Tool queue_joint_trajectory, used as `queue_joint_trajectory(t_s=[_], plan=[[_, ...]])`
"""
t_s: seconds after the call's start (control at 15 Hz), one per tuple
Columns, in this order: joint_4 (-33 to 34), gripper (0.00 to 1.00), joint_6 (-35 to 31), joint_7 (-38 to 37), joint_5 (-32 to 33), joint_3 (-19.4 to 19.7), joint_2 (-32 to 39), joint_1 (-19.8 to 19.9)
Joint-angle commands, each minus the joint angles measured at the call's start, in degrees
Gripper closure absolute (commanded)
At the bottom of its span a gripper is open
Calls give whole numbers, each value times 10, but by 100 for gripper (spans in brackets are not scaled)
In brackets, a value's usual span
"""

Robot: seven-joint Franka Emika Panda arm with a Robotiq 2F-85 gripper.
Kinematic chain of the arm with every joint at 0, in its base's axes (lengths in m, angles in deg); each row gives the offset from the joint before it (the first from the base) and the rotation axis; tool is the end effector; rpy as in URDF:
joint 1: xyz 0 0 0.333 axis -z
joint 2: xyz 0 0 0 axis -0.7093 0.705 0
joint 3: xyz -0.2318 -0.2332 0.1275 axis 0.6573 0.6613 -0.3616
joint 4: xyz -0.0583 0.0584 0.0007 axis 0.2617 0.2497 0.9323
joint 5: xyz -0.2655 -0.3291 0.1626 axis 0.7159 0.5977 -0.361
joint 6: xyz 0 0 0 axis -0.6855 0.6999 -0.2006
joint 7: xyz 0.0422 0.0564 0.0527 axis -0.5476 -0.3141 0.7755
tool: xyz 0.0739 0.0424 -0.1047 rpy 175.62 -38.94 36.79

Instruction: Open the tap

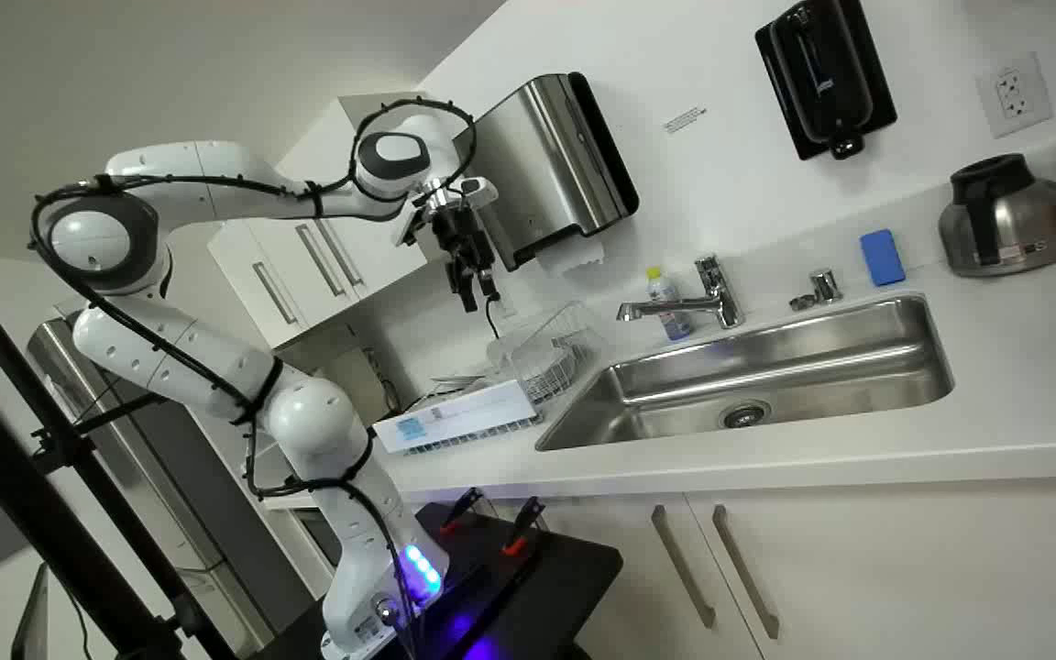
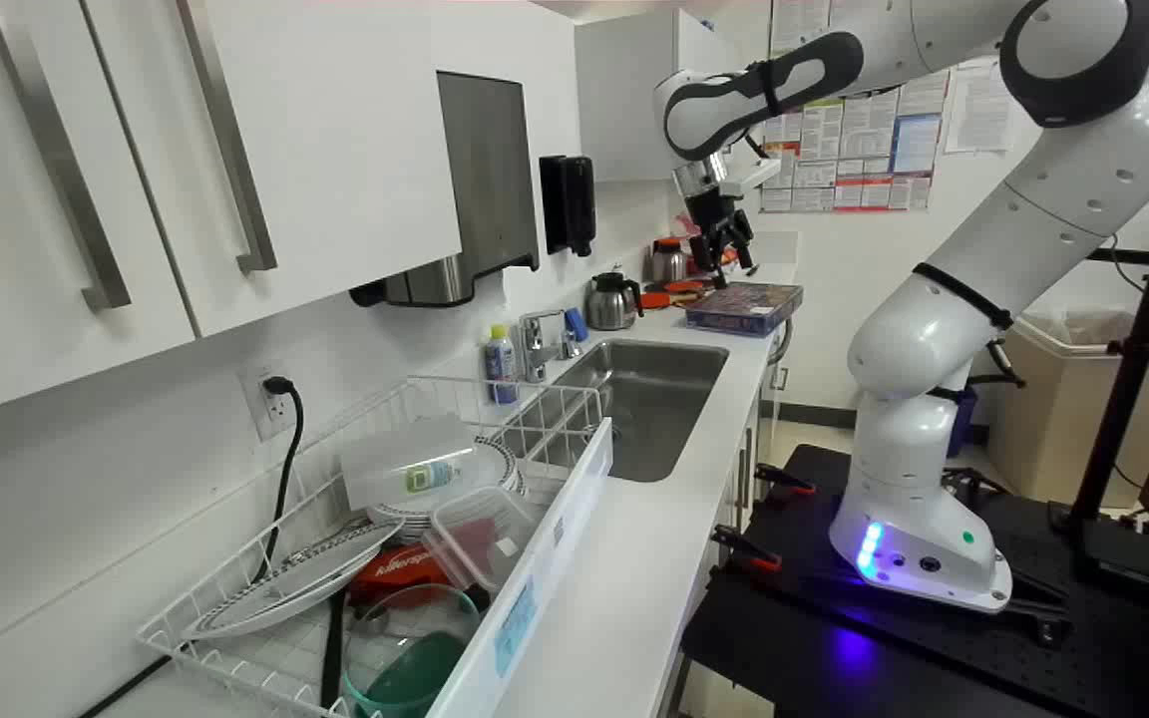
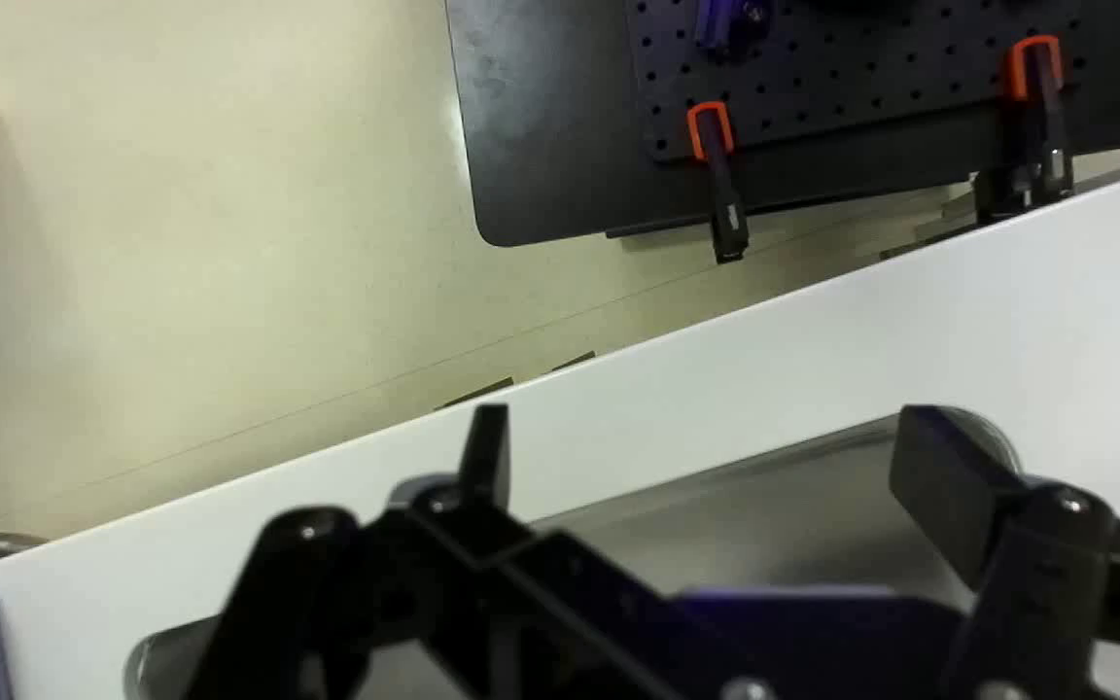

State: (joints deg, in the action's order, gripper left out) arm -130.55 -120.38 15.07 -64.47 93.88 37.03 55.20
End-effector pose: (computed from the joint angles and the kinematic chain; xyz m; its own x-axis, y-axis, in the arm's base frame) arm 0.3696 -0.1326 0.5005 0.9492 -0.1901 -0.2508 -0.1429 -0.9704 0.1948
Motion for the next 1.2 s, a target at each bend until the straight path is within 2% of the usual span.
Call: queue_joint_trajectory(t_s=[0.0,0.33,0.47,0.8,1.0,1.13], plan=[[1,0,2,-4,4,9,0,-11],[1,0,2,-4,4,9,0,-11],[14,0,-24,-19,4,17,25,-4],[86,0,-144,-37,-24,68,152,10],[148,0,-223,-31,-93,104,229,15],[190,0,-245,-35,-146,116,273,20]])
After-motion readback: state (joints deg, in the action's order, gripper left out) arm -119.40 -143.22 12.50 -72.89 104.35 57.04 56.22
